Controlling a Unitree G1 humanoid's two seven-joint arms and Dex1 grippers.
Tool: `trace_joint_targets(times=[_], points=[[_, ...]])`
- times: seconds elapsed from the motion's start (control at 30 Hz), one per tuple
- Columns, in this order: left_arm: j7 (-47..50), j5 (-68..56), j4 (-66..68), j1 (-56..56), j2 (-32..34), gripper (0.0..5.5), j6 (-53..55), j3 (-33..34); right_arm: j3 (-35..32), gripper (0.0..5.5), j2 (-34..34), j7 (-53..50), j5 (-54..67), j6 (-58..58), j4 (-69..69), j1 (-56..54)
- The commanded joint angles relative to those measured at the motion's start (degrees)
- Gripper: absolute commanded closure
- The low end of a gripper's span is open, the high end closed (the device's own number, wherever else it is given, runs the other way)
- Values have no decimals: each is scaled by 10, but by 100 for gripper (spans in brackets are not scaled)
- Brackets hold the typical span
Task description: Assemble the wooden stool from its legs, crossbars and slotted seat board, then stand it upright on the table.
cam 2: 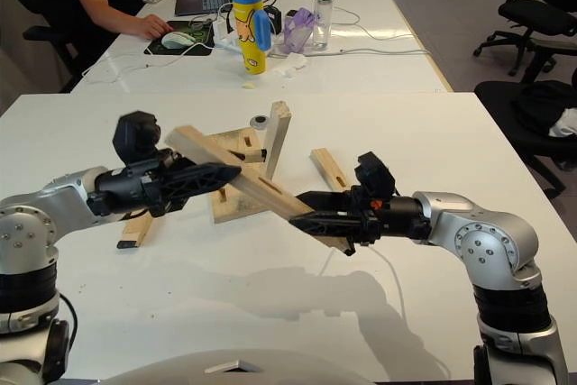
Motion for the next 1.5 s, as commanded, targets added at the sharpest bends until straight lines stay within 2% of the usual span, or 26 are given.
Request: trace_joint_targets(times=[0.03,0.13,0.3,0.37,0.5,0.67,0.83,1.0,1.23,1.5], points=[[-33,37,13,63,36,347,-4,27,0,233,12,-28,-34,-29,6,10],[-67,64,33,107,83,348,-7,76,37,228,15,-41,-106,-71,6,39],[-142,138,116,102,166,348,-35,129,127,228,135,-155,-205,-118,47,32],[-169,163,146,86,188,348,-51,137,144,228,198,-199,-227,-136,79,18],[-216,204,197,48,214,348,-81,139,184,228,281,-247,-281,-173,149,0],[-247,242,243,10,223,348,-112,137,189,228,355,-310,-353,-229,265,-47],[-247,285,252,-19,203,348,-138,108,174,228,368,-335,-403,-268,320,-65],[-230,315,237,-26,169,348,-159,80,175,228,358,-325,-425,-271,320,-63],[-201,363,222,-43,125,348,-192,44,225,228,341,-309,-476,-254,309,-49],[-227,440,253,-87,131,348,-224,-24,260,228,328,-314,-527,-225,333,-42]])
